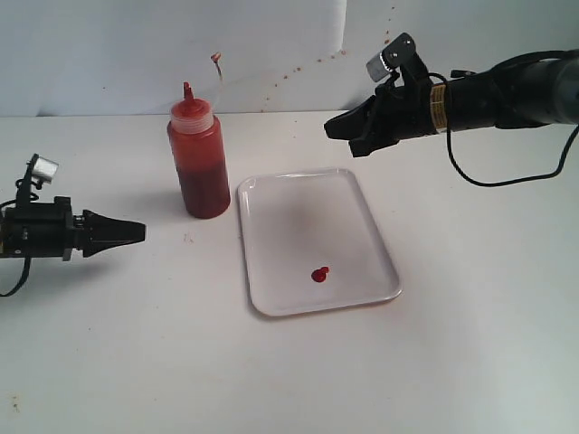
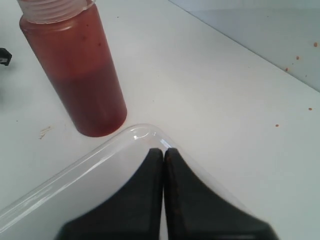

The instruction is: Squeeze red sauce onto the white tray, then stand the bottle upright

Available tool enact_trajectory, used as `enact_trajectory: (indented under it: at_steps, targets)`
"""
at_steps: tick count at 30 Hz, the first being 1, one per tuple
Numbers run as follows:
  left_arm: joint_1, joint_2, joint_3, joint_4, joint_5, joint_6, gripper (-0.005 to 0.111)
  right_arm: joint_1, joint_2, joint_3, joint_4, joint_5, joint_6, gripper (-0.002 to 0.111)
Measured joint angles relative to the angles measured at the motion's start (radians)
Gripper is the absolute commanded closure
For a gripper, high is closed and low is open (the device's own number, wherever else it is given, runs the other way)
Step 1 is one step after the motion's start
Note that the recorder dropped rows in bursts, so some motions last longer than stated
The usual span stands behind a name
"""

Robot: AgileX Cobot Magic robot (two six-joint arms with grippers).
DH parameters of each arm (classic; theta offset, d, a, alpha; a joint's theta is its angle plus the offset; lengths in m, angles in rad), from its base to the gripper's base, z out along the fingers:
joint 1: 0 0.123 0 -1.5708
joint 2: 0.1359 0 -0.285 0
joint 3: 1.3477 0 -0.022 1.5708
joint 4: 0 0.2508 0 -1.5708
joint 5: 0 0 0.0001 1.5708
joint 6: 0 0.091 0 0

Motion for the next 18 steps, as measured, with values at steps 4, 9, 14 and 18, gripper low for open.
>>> enact_trajectory:
  at_steps: [4,9,14,18]
  targets:
    - [-0.015,0.0,0.001,0.014,-0.004,0.0,0.107,0.0,0.0,0.0,0.0,0.0,0.0,0.108]
    - [-0.015,-0.002,0.002,0.018,-0.004,0.0,0.107,0.0,0.0,0.0,0.0,0.0,0.0,0.108]
    - [-0.013,-0.076,0.074,-0.04,-0.004,0.069,0.107,0.0,0.0,0.0,0.0,0.0,0.0,0.108]
    - [-0.013,-0.212,0.158,-0.1,-0.002,0.137,0.107,0.0,0.0,0.0,0.0,0.0,0.0,0.108]
